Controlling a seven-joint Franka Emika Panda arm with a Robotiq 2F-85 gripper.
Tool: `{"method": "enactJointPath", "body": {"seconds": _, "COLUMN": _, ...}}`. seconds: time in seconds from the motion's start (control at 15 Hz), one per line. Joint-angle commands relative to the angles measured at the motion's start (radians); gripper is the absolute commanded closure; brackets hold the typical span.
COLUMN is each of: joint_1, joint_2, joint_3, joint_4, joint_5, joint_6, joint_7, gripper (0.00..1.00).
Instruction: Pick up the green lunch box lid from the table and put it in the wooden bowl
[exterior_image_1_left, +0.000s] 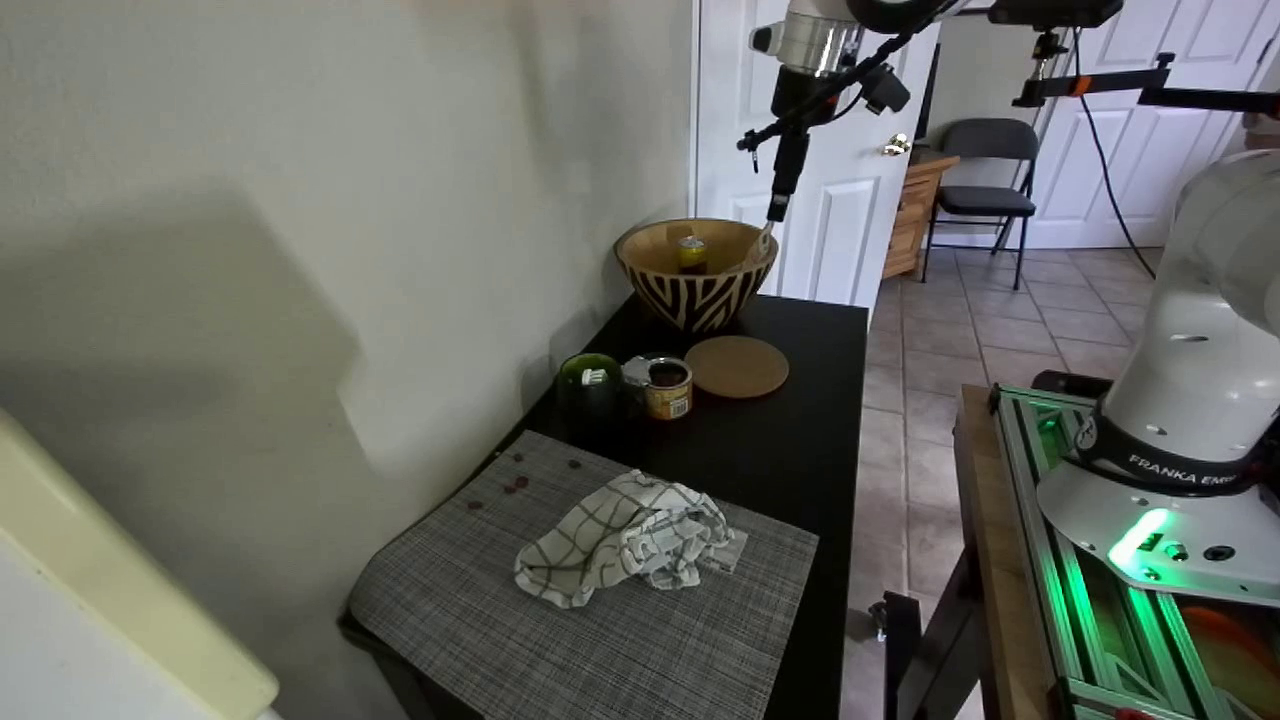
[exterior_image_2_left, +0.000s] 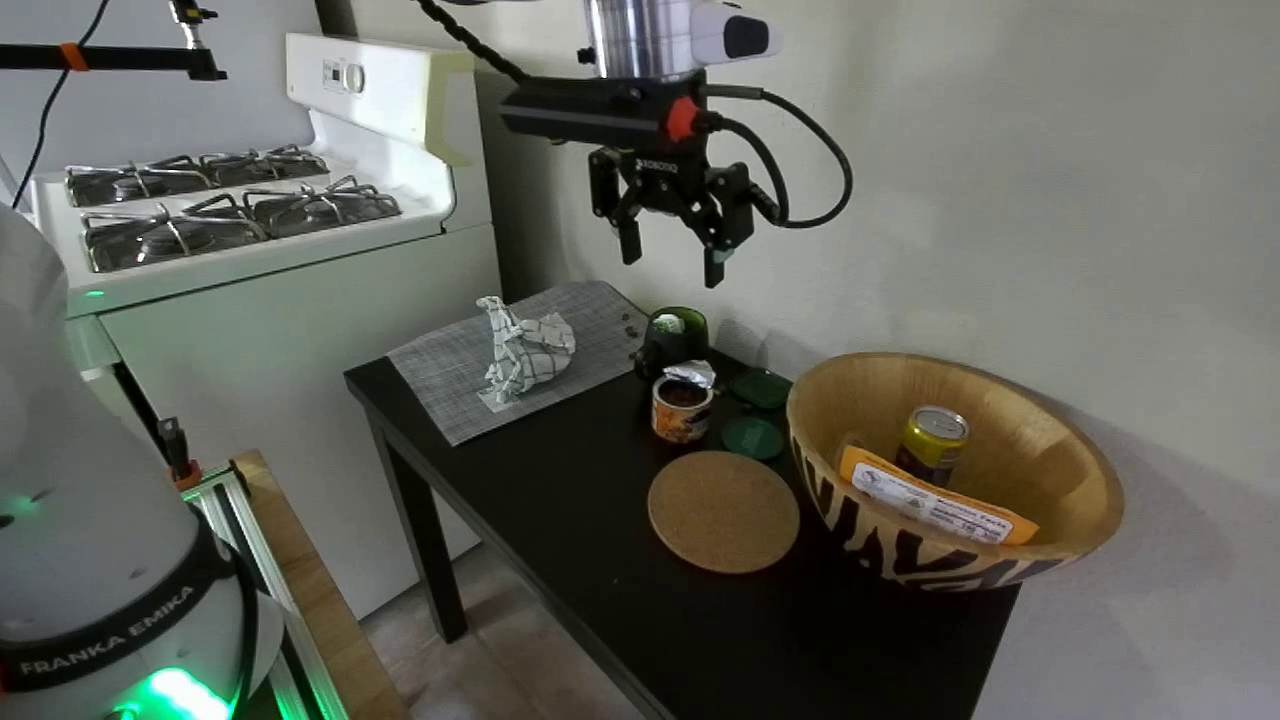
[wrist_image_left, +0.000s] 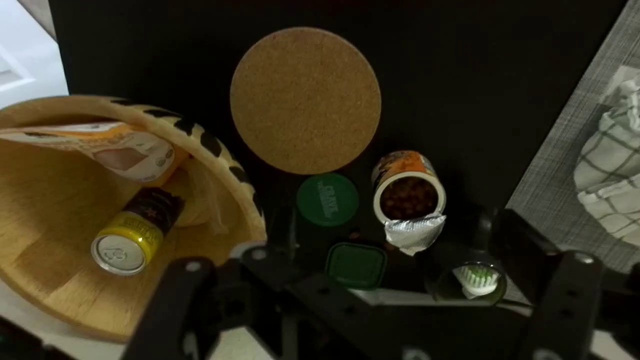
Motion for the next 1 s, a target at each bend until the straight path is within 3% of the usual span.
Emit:
{"method": "enactJointPath", "body": {"seconds": 0.0, "joint_1": -0.004, "joint_2": 0.2, "joint_3": 0.012, "joint_4": 0.12, "joint_5": 0.037, "joint_6": 0.106, "joint_7": 0.065, "gripper": 0.0}}
{"method": "enactJointPath", "body": {"seconds": 0.27, "joint_1": -0.009, "joint_2": 0.398, "joint_3": 0.029, "joint_4": 0.233, "joint_5": 0.131, "joint_6": 0.201, "joint_7": 0.184, "gripper": 0.0}}
{"method": "enactJointPath", "body": {"seconds": 0.33, "joint_1": -0.007, "joint_2": 0.414, "joint_3": 0.031, "joint_4": 0.253, "joint_5": 0.174, "joint_6": 0.176, "joint_7": 0.167, "gripper": 0.0}}
{"method": "enactJointPath", "body": {"seconds": 0.4, "joint_1": -0.022, "joint_2": 0.34, "joint_3": 0.039, "joint_4": 0.189, "joint_5": 0.11, "joint_6": 0.189, "joint_7": 0.149, "gripper": 0.0}}
{"method": "enactJointPath", "body": {"seconds": 0.8, "joint_1": -0.025, "joint_2": 0.418, "joint_3": 0.048, "joint_4": 0.252, "joint_5": 0.15, "joint_6": 0.19, "joint_7": 0.161, "gripper": 0.0}}
{"method": "enactJointPath", "body": {"seconds": 0.93, "joint_1": -0.018, "joint_2": 0.493, "joint_3": 0.063, "joint_4": 0.268, "joint_5": 0.139, "joint_6": 0.288, "joint_7": 0.193, "gripper": 0.0}}
